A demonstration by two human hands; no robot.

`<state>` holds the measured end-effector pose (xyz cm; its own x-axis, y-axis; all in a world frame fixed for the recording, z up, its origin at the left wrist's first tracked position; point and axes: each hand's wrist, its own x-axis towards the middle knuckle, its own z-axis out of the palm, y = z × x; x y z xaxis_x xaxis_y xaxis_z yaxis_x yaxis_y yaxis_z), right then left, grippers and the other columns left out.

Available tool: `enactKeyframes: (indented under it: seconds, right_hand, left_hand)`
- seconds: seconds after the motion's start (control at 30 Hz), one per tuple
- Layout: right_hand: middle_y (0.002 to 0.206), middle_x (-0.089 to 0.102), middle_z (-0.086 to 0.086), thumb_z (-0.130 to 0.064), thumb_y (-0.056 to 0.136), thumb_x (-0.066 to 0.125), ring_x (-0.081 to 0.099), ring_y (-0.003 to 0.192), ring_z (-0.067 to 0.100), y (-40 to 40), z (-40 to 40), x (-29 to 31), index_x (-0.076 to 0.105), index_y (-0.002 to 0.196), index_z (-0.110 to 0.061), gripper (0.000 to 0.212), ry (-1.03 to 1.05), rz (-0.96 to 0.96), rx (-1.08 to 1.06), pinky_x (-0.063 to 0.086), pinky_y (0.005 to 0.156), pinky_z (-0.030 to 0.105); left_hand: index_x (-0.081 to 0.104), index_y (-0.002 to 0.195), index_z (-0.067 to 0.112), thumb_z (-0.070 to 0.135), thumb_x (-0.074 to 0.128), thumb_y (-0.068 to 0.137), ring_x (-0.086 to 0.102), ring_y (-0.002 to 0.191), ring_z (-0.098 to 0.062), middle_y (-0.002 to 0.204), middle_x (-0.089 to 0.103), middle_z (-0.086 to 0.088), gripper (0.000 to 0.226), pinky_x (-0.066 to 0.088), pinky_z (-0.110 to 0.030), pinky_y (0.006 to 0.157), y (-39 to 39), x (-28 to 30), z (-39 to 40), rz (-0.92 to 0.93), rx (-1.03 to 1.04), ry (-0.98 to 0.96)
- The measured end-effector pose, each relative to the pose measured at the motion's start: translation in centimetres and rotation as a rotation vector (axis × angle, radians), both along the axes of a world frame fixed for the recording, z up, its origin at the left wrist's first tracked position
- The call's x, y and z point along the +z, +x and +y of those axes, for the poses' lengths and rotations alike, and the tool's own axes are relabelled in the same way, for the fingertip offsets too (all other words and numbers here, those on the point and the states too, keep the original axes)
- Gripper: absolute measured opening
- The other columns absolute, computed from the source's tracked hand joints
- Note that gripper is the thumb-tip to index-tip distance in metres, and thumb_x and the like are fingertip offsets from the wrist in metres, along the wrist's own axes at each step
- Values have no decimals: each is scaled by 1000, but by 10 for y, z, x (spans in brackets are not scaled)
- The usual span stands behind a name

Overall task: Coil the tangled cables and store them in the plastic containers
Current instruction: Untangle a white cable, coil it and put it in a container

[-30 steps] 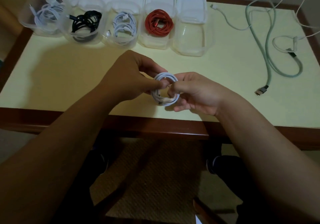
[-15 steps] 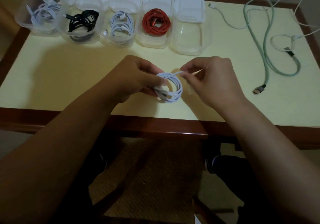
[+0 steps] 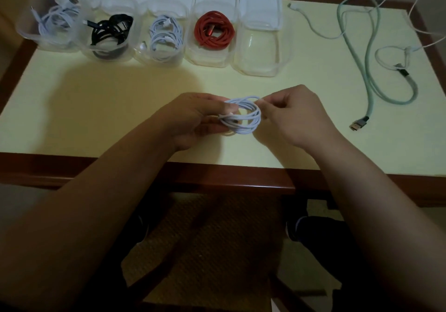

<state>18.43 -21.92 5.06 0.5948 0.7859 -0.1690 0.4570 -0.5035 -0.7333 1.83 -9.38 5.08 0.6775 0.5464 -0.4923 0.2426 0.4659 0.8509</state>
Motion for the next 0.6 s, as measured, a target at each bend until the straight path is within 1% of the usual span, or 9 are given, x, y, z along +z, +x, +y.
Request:
enactKeyframes:
  seconds: [0.03,0.1,0.17,0.23,0.3,0.37,0.43,0.53,0.6]
  right_hand:
    - [68,71,-15,-33,98,70,60,61,-4,0,1,-2,85,90,-19,22,16,76,-29,41,63,17]
    - [65,63,-6,-34,93,74,48,52,5,2,2,-1,85,89,-16,21,34,311,-97,38,59,24]
    - [70,51,5,-33,90,78,36,54,12,6,2,1,82,89,-10,24,18,518,-112,32,57,30]
    - [72,46,5,-22,93,75,33,57,12,7,1,2,78,99,-4,19,29,751,-93,32,53,27]
    - [70,53,1,-13,96,71,40,56,9,6,0,2,77,104,-4,13,18,891,-106,41,50,20]
    - [72,60,-1,-13,96,70,50,58,6,8,-1,1,78,103,-9,11,8,933,-127,51,55,16]
    - [80,65,1,-17,97,68,59,68,8,10,-1,1,78,100,-10,12,0,976,-114,58,69,19]
    - [103,66,10,-20,94,66,63,87,16,10,-1,3,75,105,-8,18,-13,1139,-92,59,87,27]
    - [115,64,14,-22,89,68,64,95,20,10,-2,5,72,114,-8,29,-19,1216,-72,60,89,32]
  left_hand:
    - [70,86,3,0,72,84,73,66,-16,74,74,-6,4,58,-22,59,1,-1,-2,-7,1,-25]
    - [68,84,3,-1,73,82,73,66,-19,73,73,-8,7,60,-25,59,2,-3,-5,-28,23,-27]
    - [66,82,4,-1,75,81,74,66,-21,73,74,-9,10,60,-28,59,3,-4,-6,-45,46,4]
    - [66,80,5,-2,76,82,73,65,-23,73,73,-10,12,59,-29,56,2,-4,-8,-55,68,42]
    - [67,80,4,-3,77,82,72,62,-23,73,72,-11,13,59,-30,55,2,-4,-10,-66,74,64]
    - [68,81,5,-2,77,82,72,63,-23,73,72,-10,12,59,-30,56,3,-4,-12,-71,68,60]
    - [68,81,6,-1,78,81,73,65,-22,74,73,-8,11,58,-29,55,3,-3,-12,-81,73,60]
    - [71,83,5,6,84,72,75,71,-28,81,76,-11,17,60,-33,58,2,-2,-12,-118,89,134]
    - [71,80,7,13,87,62,75,70,-28,80,77,-11,25,60,-36,58,1,-1,-13,-140,105,196]
